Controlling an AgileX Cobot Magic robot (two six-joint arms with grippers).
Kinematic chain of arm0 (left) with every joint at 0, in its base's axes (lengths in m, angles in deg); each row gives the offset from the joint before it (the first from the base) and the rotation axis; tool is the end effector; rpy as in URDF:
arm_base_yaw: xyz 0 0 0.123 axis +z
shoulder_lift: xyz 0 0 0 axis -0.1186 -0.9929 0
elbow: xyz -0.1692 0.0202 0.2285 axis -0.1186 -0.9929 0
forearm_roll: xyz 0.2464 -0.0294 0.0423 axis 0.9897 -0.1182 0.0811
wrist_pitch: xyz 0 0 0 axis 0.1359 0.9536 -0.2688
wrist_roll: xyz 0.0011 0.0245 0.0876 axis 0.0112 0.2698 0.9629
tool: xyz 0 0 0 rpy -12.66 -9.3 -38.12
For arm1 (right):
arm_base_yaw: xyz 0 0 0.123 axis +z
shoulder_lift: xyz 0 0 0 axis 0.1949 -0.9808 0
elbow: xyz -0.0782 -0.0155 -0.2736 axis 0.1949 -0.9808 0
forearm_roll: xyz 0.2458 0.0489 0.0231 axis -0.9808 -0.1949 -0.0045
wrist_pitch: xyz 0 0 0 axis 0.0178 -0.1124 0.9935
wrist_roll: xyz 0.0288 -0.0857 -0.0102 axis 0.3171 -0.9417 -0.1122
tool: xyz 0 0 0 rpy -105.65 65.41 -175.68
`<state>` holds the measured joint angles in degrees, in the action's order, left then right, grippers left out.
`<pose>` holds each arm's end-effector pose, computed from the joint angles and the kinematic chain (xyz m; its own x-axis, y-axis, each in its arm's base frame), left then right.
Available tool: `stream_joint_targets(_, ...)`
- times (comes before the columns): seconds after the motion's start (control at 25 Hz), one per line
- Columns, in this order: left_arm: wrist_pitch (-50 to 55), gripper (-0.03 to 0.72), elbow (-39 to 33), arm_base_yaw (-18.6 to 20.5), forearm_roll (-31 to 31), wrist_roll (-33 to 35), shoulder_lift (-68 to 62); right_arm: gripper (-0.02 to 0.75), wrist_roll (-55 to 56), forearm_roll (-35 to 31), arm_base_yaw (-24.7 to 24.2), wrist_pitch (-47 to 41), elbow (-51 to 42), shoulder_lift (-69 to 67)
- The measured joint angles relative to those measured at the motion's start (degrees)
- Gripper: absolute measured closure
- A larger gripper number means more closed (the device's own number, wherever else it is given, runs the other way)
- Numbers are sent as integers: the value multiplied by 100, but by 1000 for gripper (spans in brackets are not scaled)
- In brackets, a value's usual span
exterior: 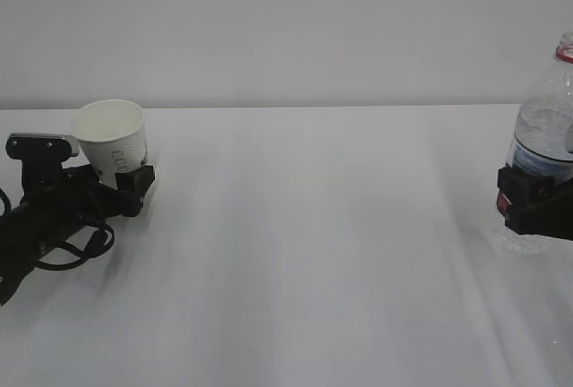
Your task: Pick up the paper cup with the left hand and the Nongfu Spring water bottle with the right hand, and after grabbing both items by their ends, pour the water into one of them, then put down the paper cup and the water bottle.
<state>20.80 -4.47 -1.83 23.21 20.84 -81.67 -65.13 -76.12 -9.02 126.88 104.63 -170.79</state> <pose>0.3416 -0.0630 0.0554 -0.2999 -0.0822 -0.9504 0.2272 0.9615 -0.1548 0.2409 0.0175 0.1520 -0.3610 -0.1058 -0.9265 -0.1551 0.9865 -0.0522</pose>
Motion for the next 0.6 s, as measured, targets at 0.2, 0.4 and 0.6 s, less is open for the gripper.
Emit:
stream_joint_targets(0.2, 0, -5, 94, 0, 0, 0, 0, 288, 0, 0, 0, 0, 0, 0)
stream_joint_targets(0.4, 0, -4, 275, 0, -11, 0, -15, 288, 0, -9, 0, 0, 0, 0)
stream_joint_targets(0.6, 0, 1, 276, 0, -24, 0, -25, 288, 0, -9, 0, 0, 0, 0)
